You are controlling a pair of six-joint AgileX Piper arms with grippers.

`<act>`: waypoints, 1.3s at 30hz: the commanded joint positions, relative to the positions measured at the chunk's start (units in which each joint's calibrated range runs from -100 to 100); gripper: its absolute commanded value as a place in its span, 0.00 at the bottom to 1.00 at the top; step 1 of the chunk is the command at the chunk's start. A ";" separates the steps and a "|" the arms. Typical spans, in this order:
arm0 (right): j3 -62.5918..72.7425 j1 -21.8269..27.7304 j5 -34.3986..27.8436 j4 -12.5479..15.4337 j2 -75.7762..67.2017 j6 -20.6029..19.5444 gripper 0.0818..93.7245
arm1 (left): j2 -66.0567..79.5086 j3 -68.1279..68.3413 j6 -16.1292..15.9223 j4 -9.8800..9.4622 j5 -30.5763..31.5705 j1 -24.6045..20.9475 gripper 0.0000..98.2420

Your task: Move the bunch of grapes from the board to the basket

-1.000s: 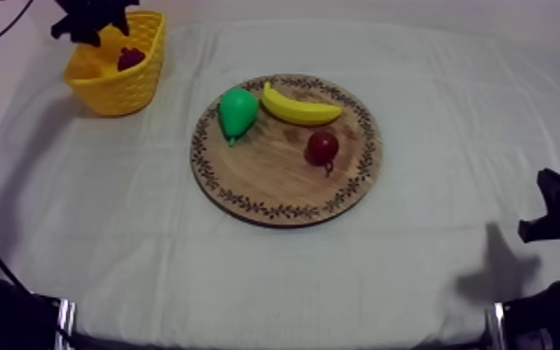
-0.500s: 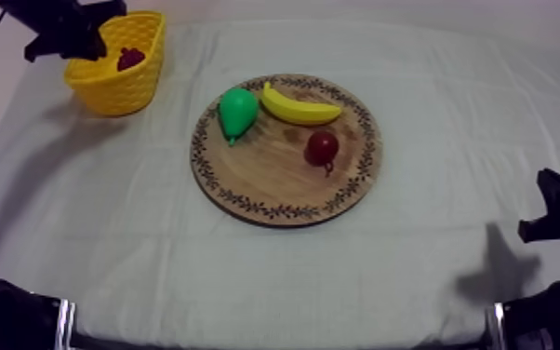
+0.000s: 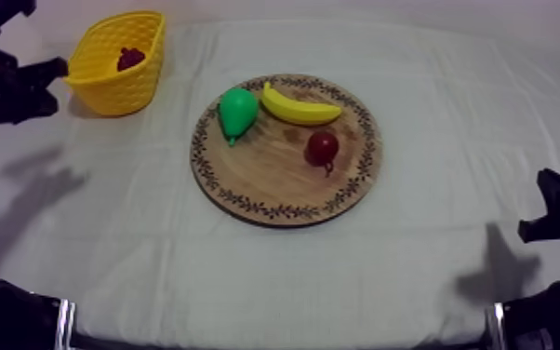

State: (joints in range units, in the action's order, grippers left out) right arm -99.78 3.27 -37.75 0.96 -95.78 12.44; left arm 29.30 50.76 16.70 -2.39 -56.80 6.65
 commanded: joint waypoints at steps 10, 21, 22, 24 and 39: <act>0.01 0.03 0.01 0.00 0.02 -0.01 0.00 | 24.41 18.42 -2.90 -0.26 6.59 -4.32 0.00; 0.01 0.03 0.01 0.00 0.02 -0.01 0.00 | 43.71 28.37 -8.83 3.08 11.06 -5.98 0.00; 0.01 0.03 0.01 0.00 0.02 -0.01 0.00 | 45.34 29.17 -9.38 3.53 11.19 -6.06 0.00; 0.01 0.03 0.01 0.00 0.02 -0.02 0.00 | 48.38 30.85 -10.64 4.49 11.36 -6.22 0.00; 0.01 0.03 0.01 0.00 0.02 -0.01 0.00 | 62.11 42.45 -16.70 7.64 14.56 -7.28 0.00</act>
State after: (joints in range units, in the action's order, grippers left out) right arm -99.78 3.27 -37.75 0.96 -95.78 12.44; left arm 90.31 92.09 0.00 5.27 -42.52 -0.67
